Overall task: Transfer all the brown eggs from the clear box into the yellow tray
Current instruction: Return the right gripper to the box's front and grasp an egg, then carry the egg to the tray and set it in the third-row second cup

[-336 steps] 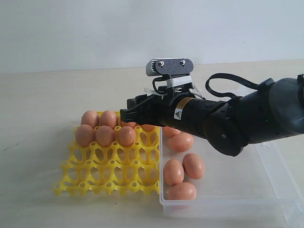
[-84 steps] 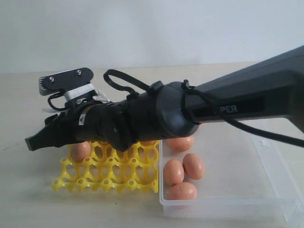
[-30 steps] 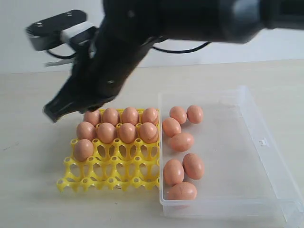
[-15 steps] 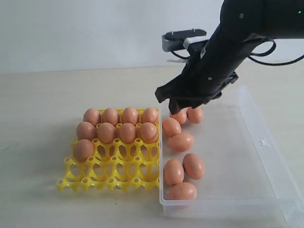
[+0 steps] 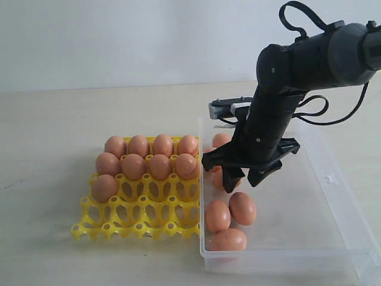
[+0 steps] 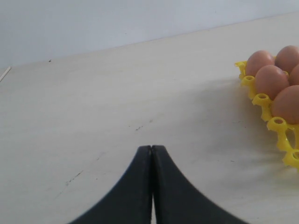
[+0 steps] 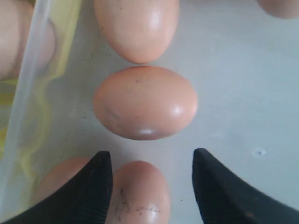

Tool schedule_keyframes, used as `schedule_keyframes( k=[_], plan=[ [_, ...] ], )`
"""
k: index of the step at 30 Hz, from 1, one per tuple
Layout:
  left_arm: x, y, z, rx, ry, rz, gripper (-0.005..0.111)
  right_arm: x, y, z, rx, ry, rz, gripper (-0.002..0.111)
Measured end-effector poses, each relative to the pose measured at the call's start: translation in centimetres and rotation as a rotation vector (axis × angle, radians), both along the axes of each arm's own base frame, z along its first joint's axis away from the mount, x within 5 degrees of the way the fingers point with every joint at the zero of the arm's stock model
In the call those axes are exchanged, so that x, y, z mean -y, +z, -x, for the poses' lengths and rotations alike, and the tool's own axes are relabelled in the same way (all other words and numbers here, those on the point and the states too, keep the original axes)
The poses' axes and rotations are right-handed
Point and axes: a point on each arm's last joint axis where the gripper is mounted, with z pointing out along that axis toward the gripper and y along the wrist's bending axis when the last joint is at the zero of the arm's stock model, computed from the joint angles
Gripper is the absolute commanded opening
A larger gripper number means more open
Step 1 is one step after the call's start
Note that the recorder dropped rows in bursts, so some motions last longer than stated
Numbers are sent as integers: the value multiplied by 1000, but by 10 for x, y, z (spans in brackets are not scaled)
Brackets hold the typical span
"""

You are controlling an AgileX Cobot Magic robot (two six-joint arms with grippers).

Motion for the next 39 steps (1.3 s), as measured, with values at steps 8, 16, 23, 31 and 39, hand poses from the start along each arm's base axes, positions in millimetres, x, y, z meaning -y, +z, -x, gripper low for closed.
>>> schedule_keyframes(
  k=[8,16,23,31,39],
  plan=[
    [0,0,0,0,0,0,0,0,-13,3,-71,-4,17,51],
    [0,0,0,0,0,0,0,2,-13,9,-138,24,39,51],
    [0,0,0,0,0,0,0,1,0,11,-120,39,15,51],
    [0,0,0,0,0,0,0,1,0,11,-122,41,13,51],
    [0,0,0,0,0,0,0,-5,-1,16,-126,59,14,51]
  ],
)
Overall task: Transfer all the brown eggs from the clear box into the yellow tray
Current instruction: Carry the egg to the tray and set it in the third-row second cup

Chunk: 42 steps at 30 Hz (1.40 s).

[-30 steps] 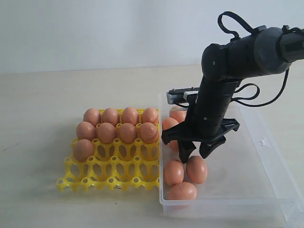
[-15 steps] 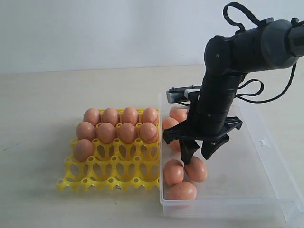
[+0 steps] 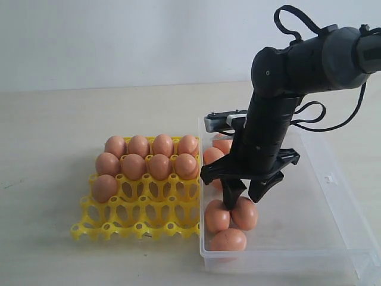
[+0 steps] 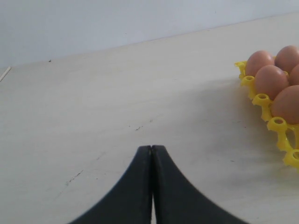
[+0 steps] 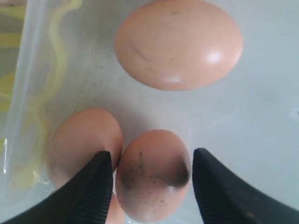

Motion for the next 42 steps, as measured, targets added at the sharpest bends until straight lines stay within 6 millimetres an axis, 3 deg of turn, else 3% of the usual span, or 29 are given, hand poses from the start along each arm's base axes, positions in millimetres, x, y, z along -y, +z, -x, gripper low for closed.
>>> schedule_keyframes(
  k=[5,7,9,13,21,24,27,32,38,42],
  plan=[
    [0,0,0,0,0,0,0,4,-15,11,-24,-5,16,51],
    [0,0,0,0,0,0,0,5,-16,12,-20,-8,14,30],
    [0,0,0,0,0,0,0,5,-16,11,-17,1,12,0],
    [0,0,0,0,0,0,0,0,-12,13,37,76,-8,0],
    [0,0,0,0,0,0,0,-34,74,32,509,155,-232,0],
    [0,0,0,0,0,0,0,-49,97,51,690,173,-374,0],
    [0,0,0,0,0,0,0,-66,108,68,848,191,-498,0],
    [0,0,0,0,0,0,0,-90,90,79,906,248,-518,0],
    [0,0,0,0,0,0,0,-107,29,65,843,269,-424,0],
    [0,0,0,0,0,0,0,-119,9,54,817,263,-406,0]
  ],
)
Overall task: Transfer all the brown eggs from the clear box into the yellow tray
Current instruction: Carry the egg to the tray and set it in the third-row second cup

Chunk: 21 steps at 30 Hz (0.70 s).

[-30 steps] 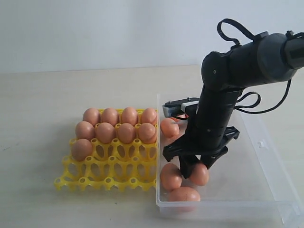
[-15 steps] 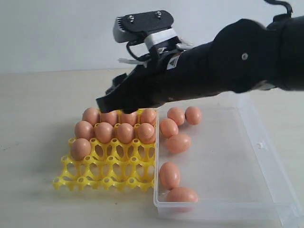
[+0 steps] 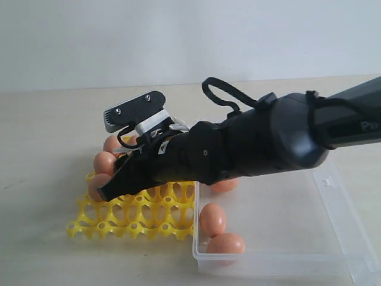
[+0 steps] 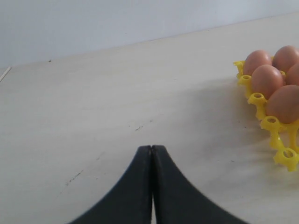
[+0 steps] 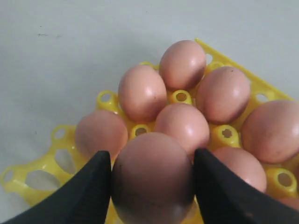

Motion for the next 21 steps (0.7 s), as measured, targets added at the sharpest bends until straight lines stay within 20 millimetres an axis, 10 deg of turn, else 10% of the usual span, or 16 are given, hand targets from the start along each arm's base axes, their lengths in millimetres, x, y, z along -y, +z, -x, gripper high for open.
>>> schedule_keyframes(
  k=[21],
  plan=[
    [0,0,0,0,0,0,0,-20,-5,-14,-35,-49,-64,0]
  ],
)
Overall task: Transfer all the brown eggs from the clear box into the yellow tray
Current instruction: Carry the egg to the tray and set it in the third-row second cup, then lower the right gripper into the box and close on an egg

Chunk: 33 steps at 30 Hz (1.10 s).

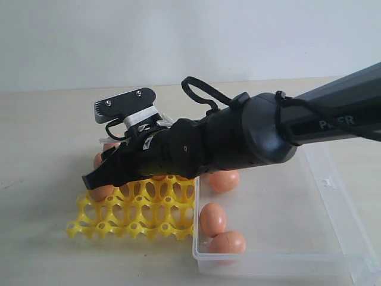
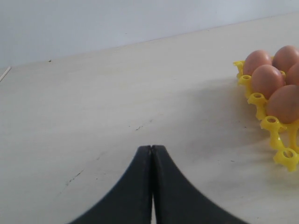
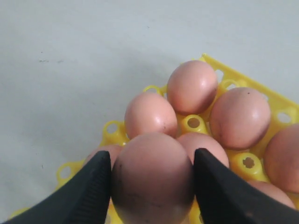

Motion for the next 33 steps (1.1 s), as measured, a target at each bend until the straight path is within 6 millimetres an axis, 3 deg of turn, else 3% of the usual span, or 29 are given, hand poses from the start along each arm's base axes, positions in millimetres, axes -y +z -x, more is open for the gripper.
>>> schedule_keyframes(
  k=[3,10,13,23,25,27,28,30,33],
  plan=[
    [0,0,0,0,0,0,0,0,0,0,0,0,0,7],
    [0,0,0,0,0,0,0,0,-1,1,-9,5,7,51],
    [0,0,0,0,0,0,0,0,-1,1,-10,6,8,59],
    [0,0,0,0,0,0,0,0,-1,1,-15,6,8,58],
    [0,0,0,0,0,0,0,1,4,5,-44,23,19,41],
    [0,0,0,0,0,0,0,5,18,13,-80,72,47,8],
    [0,0,0,0,0,0,0,8,26,19,-100,112,73,1],
    [0,0,0,0,0,0,0,22,51,38,-171,227,161,0],
    [0,0,0,0,0,0,0,55,68,48,-228,226,196,0]
  ],
)
